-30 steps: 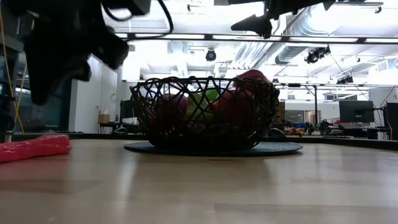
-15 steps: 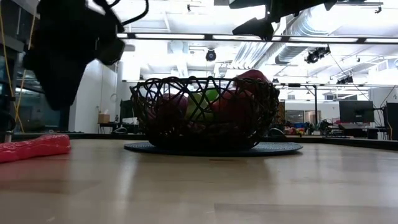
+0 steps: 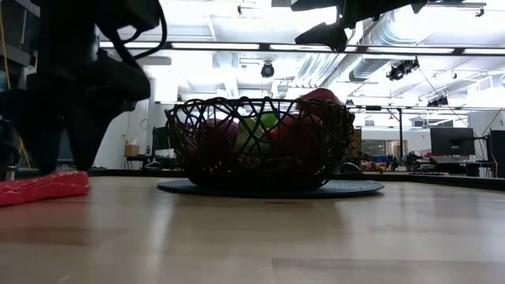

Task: Build produce basket
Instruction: Put the orange carrot into basket

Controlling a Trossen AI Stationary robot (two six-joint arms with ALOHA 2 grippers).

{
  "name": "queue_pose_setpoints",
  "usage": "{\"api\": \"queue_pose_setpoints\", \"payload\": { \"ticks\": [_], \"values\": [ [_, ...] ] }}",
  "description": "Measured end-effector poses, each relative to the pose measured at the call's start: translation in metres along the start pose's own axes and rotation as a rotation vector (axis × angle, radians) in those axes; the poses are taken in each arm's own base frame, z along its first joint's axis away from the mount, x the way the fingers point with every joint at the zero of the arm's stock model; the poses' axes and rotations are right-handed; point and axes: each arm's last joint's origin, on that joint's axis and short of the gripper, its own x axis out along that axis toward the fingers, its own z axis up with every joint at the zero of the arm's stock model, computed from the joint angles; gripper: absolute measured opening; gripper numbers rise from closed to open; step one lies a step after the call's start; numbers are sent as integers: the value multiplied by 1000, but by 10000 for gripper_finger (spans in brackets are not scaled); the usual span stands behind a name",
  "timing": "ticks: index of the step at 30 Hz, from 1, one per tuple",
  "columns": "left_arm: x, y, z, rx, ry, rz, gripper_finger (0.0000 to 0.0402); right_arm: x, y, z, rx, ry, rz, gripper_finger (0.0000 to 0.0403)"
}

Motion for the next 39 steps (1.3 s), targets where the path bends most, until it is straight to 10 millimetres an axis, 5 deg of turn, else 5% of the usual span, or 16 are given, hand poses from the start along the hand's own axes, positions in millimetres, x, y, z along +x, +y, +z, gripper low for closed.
{"api": "queue_pose_setpoints", "payload": {
  "ticks": [14,26,34,39],
  "values": [
    [17,9,1,-94,-34,-32,256,0,-1,0,0,-8,-35,385],
    [21,9,2,-83,-41,-6,162,0,-1,0,0,-10,-43,385],
    [11,10,3,-55,-47,-54,106,0,-1,1,0,-11,-44,385],
    [-12,13,3,9,-51,-149,89,0,-1,1,0,-11,-44,385]
  ]
}}
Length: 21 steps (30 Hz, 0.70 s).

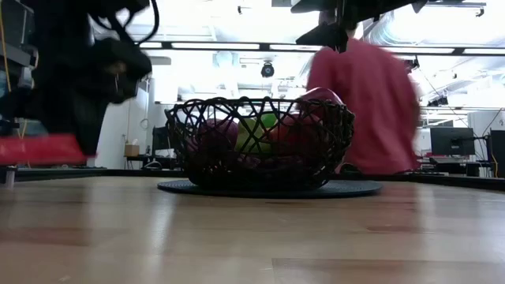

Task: Build produce basket
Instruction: Put the orange carrot into basket

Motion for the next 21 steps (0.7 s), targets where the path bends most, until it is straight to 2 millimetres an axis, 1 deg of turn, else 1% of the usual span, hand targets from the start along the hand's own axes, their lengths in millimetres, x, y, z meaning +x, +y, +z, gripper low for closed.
{"api": "queue_pose_setpoints", "payload": {
  "ticks": [3,6,9,12,15,18,21],
  "values": [
    [-22,2,1,84,20,-97,93,0,0,0,0,0,0,385],
    [-48,6,4,177,47,-230,103,0,0,0,0,-2,0,385],
    [-76,9,11,227,-13,-411,109,0,0,1,0,-12,2,385],
    [-104,9,23,281,-148,-620,109,0,0,3,1,-27,5,385],
    [-128,8,40,341,-347,-784,107,0,1,5,19,-48,10,385],
    [-147,8,59,401,-563,-881,106,0,2,7,28,-66,27,385],
    [-169,8,76,481,-753,-895,106,-1,2,10,29,-99,39,385]
  ]
}}
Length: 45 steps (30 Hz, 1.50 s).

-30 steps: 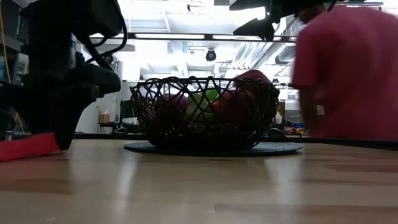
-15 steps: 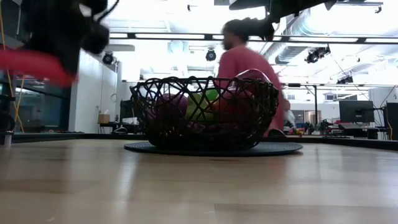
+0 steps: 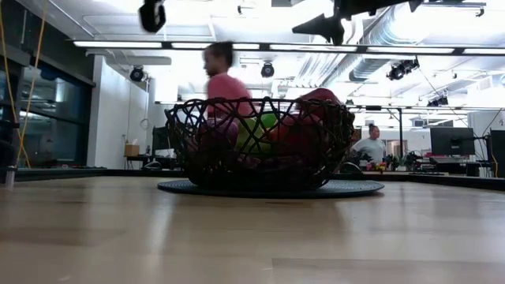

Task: Build produce basket
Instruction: Put the orange carrot into basket

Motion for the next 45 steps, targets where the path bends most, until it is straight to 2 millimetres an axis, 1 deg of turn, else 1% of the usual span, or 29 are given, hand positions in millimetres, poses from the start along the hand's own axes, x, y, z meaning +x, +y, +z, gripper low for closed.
{"api": "queue_pose_setpoints", "payload": {
  "ticks": [3,7,10,13,20,23,26,30,33,37,39,45],
  "values": [
    [-3,-5,27,187,-84,2,106,0,2,4,18,-38,34,385],
    [-9,-15,56,455,-170,11,108,-1,4,9,60,-77,98,385],
    [-12,-19,66,563,-216,37,108,-1,5,11,73,-97,123,385],
    [-12,-17,69,571,-248,46,108,-1,5,12,73,-101,125,385],
    [-11,-15,66,545,-236,47,108,-1,5,12,80,-100,125,385],
    [-8,-9,63,529,-203,130,108,-1,5,12,80,-100,125,385],
    [3,5,54,429,-116,259,108,-1,5,11,78,-98,124,385],
    [23,24,43,312,8,337,109,-1,5,11,73,-97,124,385],
    [38,41,31,215,118,416,110,-1,5,11,73,-97,123,385],
    [50,60,18,80,219,521,111,-1,5,11,72,-96,123,385],
    [56,68,14,60,253,559,111,-1,5,11,71,-95,123,385],
    [76,82,1,29,308,599,111,-1,5,11,72,-92,122,385]
  ]
}}
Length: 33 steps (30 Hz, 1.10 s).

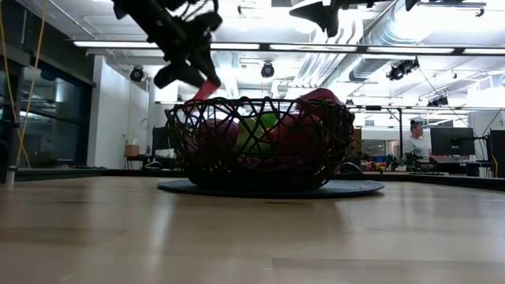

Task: Build produce basket
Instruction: Put the orange carrot into basket, then put the violet grapes into basket

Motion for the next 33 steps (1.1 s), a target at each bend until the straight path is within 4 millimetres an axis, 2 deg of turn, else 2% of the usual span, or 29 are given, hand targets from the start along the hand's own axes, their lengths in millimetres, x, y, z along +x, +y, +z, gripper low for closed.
{"api": "queue_pose_setpoints", "payload": {
  "ticks": [6,17,21,23,26,30,33],
  "values": [
    [6,3,-5,-19,52,43,123,0,0,-1,0,14,-4,385],
    [2,6,-3,-27,45,52,228,0,0,-2,1,16,-5,385],
    [-27,8,21,-52,-48,-33,248,0,1,2,2,3,-1,385],
    [-49,8,35,-46,-120,-87,251,0,3,10,-2,-19,6,385],
    [-86,-3,50,55,-315,-225,249,0,7,24,-13,-60,18,385],
    [-128,-17,49,203,-568,-386,248,-2,11,36,-38,-58,29,385],
    [-145,-25,37,294,-671,-469,248,-2,13,38,-23,-25,36,385]
  ]
}}
